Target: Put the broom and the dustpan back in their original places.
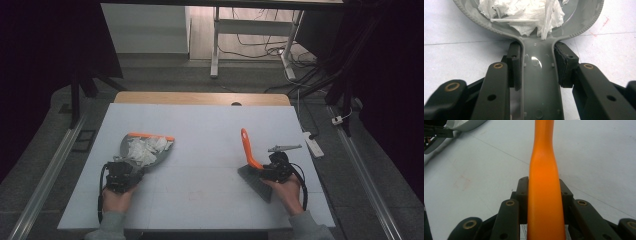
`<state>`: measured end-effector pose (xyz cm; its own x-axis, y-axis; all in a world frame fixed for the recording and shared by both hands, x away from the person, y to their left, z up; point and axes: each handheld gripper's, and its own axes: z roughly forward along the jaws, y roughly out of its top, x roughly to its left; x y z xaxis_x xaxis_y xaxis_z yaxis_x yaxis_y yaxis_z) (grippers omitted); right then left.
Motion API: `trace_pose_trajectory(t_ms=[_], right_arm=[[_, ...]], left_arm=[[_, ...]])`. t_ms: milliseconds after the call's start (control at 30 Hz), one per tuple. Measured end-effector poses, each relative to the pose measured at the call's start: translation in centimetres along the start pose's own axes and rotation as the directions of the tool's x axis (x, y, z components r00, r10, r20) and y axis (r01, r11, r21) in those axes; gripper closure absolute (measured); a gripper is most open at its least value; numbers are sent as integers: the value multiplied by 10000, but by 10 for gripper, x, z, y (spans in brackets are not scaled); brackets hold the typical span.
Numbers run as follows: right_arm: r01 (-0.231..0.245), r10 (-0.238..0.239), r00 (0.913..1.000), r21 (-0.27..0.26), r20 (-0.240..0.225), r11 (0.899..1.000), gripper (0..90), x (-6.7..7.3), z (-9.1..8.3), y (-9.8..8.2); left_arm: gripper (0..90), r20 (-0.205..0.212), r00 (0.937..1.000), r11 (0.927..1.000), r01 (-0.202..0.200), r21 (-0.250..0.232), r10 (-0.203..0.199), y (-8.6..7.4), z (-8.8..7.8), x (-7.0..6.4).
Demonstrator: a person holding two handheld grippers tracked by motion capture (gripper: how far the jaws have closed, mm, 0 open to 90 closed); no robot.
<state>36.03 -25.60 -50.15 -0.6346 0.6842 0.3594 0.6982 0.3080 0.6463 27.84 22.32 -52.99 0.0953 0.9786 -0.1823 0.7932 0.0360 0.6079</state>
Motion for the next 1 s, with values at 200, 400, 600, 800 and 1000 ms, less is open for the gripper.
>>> trace_pose_trajectory(t_ms=[200,400,600,800,1000], right_arm=[[-198,196,9995,102,230,9998,694,-6,0,1],[-250,242,9990,209,368,9995,682,-10,1,1],[72,-109,9965,454,831,9989,614,-13,2,4],[359,-461,9898,775,1348,9963,547,-14,4,7],[546,-707,9846,1032,1598,9932,478,-15,6,9]], left_arm=[[608,48,10000,10000,-12,-87,13,0,-1,0],[598,98,9999,9999,-25,-110,26,0,-2,1],[566,150,9999,9999,-24,-131,26,0,-3,1],[467,237,9997,9998,-48,-169,52,0,-4,0],[320,245,9994,9994,-252,-256,258,0,-7,0]])
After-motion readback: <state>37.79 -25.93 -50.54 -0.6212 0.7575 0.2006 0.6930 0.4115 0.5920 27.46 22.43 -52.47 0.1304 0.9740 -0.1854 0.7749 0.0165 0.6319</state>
